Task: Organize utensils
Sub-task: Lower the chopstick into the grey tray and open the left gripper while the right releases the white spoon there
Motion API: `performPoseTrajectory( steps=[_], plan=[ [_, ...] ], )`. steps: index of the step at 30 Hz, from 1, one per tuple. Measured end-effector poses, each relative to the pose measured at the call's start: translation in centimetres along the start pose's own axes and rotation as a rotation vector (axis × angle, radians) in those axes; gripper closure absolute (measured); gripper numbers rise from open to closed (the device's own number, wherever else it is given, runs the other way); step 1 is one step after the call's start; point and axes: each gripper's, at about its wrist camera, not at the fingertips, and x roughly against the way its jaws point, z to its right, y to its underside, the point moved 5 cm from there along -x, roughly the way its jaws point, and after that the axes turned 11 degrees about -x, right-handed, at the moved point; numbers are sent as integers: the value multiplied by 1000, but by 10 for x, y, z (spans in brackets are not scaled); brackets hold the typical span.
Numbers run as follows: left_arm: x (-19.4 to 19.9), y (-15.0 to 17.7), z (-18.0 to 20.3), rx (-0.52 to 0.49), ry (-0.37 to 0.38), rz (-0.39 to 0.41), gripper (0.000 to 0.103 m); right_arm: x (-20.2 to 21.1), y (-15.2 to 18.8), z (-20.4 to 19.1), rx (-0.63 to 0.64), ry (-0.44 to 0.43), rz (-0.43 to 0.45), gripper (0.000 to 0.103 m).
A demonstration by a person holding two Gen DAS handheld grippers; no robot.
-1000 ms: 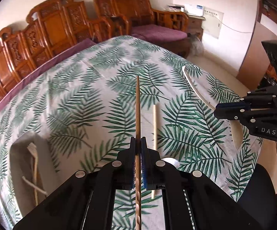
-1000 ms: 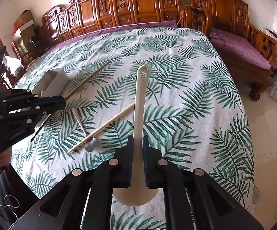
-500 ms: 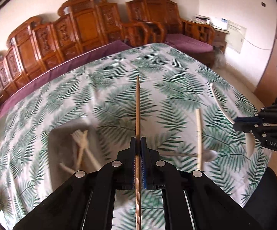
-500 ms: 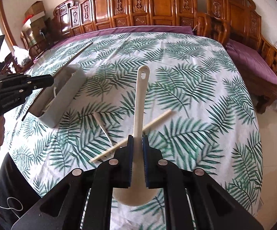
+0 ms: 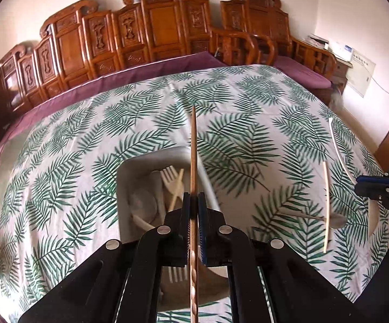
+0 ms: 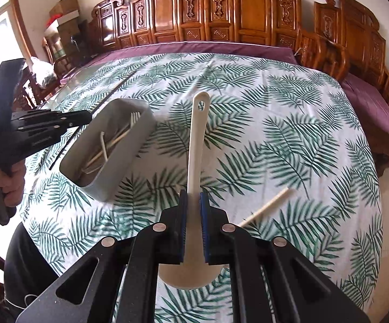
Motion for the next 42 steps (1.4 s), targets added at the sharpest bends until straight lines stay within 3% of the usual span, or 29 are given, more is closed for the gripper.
performPoseTrajectory(
  steps=[8,12,24,34,42],
  plan=[
    [-7,13,-26,41,3,-3,98,-20,-19,-46,29,-28,-10,92],
    [0,20,-36,63,11,19,85,-36,-31,-77,46,-60,-14,92],
    [30,44,-80,96,-43,45,84,-90,-54,-153,28,-156,-46,92],
    [42,60,-97,113,-69,38,84,-110,-55,-164,8,-168,-64,88],
    [50,54,-82,84,-58,60,84,-85,-45,-139,15,-157,-27,88]
  ],
)
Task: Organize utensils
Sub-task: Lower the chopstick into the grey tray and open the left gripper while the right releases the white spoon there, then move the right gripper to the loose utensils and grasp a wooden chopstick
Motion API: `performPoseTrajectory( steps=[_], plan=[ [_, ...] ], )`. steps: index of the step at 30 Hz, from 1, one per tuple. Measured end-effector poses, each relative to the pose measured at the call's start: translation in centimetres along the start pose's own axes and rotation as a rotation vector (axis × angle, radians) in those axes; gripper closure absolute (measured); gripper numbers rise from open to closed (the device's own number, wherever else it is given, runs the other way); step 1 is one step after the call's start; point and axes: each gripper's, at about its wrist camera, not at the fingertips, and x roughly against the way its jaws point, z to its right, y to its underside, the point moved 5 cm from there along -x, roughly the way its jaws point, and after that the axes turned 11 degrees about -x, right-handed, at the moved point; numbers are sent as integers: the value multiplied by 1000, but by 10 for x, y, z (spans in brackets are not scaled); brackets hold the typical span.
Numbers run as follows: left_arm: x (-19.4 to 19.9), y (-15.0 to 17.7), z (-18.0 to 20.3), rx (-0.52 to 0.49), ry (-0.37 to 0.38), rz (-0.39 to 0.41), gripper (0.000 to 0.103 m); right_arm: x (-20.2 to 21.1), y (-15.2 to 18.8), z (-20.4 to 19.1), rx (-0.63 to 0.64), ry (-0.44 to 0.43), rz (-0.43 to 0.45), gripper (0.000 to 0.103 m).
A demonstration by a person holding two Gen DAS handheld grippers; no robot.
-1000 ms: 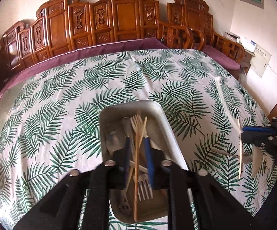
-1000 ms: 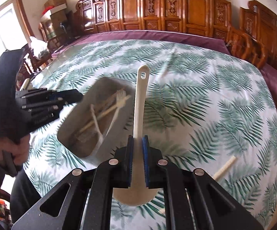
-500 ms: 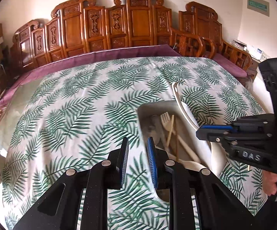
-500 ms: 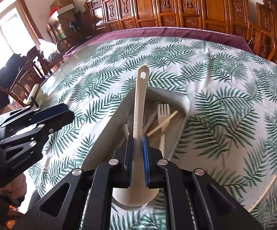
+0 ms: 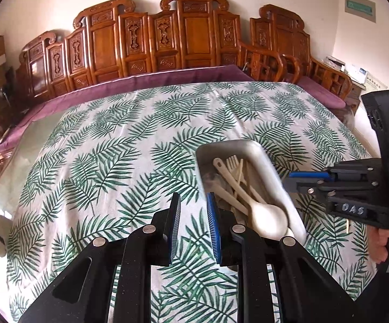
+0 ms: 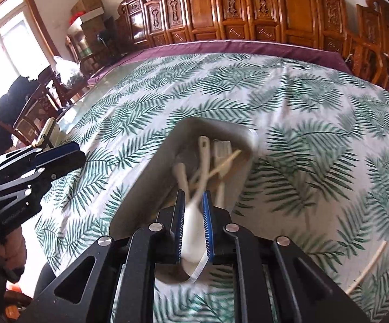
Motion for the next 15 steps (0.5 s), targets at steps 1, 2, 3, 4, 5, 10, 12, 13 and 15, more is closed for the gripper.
performPoseTrajectory(
  steps=[1,2,3,4,5,10,12,13,15],
  plan=[
    [1,-1,4,-2,5,4,84,9,2,8,-1,7,11,88],
    [3,-3,7,-4,11,9,84,14,2,14,-1,16,17,88],
    [4,-4,12,-6,18,15,84,20,4,22,0,31,24,88],
    [5,-5,16,-8,23,19,84,28,6,33,1,50,33,88],
    [6,-6,20,-10,29,23,82,33,7,40,2,64,37,88],
    [7,-12,45,-30,52,32,79,56,20,101,-31,169,45,88],
    [8,-14,53,-37,60,37,77,59,27,124,-61,203,41,86],
    [8,-15,58,-41,63,40,77,61,32,138,-83,223,38,84],
    [9,-17,66,-49,55,47,75,61,40,159,-115,250,33,70]
  ],
)
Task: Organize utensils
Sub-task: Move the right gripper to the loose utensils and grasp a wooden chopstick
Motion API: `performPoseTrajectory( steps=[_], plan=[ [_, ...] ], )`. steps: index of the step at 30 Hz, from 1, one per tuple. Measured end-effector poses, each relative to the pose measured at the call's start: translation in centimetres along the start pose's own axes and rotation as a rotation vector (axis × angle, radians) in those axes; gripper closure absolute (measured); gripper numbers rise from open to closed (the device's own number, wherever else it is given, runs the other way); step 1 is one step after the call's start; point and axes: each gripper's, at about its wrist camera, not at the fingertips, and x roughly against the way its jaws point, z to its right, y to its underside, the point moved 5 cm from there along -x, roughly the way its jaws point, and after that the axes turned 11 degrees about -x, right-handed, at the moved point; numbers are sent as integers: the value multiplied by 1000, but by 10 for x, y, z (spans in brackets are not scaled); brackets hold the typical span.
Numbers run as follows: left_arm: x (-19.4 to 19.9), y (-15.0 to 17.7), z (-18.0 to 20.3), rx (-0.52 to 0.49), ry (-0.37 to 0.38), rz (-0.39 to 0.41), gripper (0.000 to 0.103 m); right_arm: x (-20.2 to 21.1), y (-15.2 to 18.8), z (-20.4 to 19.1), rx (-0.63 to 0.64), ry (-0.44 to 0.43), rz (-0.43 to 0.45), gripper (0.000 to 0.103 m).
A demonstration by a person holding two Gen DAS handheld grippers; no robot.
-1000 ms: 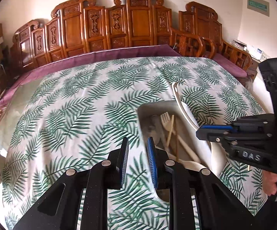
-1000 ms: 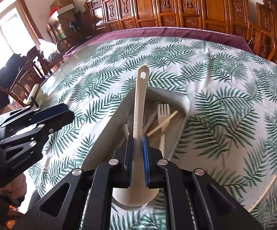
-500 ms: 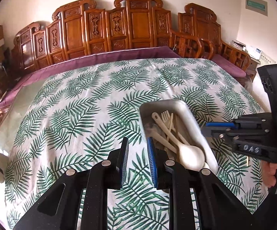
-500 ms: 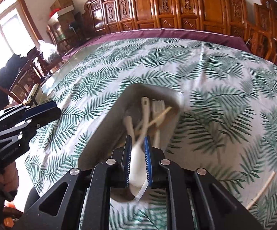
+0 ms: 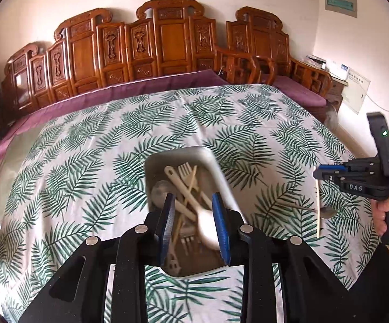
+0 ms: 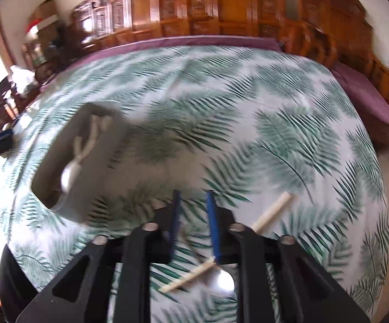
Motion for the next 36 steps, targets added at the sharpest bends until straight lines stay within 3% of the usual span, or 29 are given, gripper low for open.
performPoseTrajectory(
  steps=[9,20,25,31,36],
  plan=[
    [-4,-3,39,-21,13,6,71,-31,31,44,-112,47,-75,70],
    [-14,13,76,-34,54,-28,71,-41,38,44,-151,86,-115,67],
    [-15,18,80,-31,60,-40,71,-41,46,27,-70,108,-143,70],
    [-12,21,84,-30,62,-39,71,-39,50,23,-60,155,-147,86],
    [-9,23,89,-32,67,-41,71,-39,49,26,-96,120,-152,97]
  ],
)
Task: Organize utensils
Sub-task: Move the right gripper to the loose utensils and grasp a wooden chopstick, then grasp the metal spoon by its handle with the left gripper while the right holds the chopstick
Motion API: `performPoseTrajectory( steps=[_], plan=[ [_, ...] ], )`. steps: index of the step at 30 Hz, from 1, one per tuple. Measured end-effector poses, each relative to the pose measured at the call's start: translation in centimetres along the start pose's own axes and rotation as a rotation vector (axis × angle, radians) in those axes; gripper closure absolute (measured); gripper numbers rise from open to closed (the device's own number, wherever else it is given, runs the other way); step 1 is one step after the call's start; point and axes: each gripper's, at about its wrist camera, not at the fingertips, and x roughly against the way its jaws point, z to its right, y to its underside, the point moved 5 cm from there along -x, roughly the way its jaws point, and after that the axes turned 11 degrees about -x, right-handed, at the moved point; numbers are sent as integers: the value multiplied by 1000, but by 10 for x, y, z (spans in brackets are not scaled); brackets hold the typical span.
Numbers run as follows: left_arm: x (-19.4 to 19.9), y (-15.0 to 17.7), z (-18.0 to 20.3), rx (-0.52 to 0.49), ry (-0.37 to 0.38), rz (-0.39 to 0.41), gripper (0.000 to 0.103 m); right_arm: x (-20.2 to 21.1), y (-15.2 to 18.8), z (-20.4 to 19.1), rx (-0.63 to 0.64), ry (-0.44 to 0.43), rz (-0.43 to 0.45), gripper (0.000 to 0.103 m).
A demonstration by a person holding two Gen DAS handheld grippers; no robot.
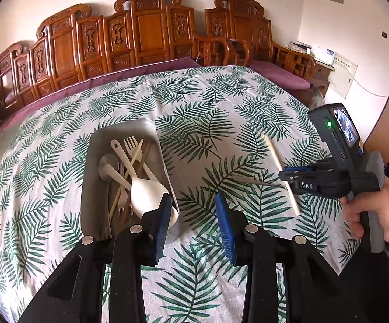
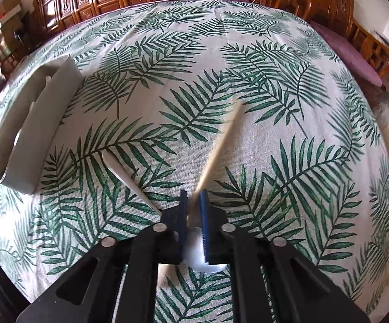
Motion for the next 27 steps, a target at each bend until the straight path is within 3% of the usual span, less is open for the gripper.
performPoseTrajectory(
  steps=[10,13,15,27],
  plan=[
    [-14,-3,29,-26,47,-16,71,48,-6,16,7,-54,94,97],
    [-26,-8,44,-52,69,-17,58,65,-4,34,6,-55,119,97],
    [-35,-11,53,-68,84,-24,57,73,0,47,4,-44,130,97],
    [-94,-26,129,-281,165,-97,57,75,17,111,-69,-43,134,97]
  ],
)
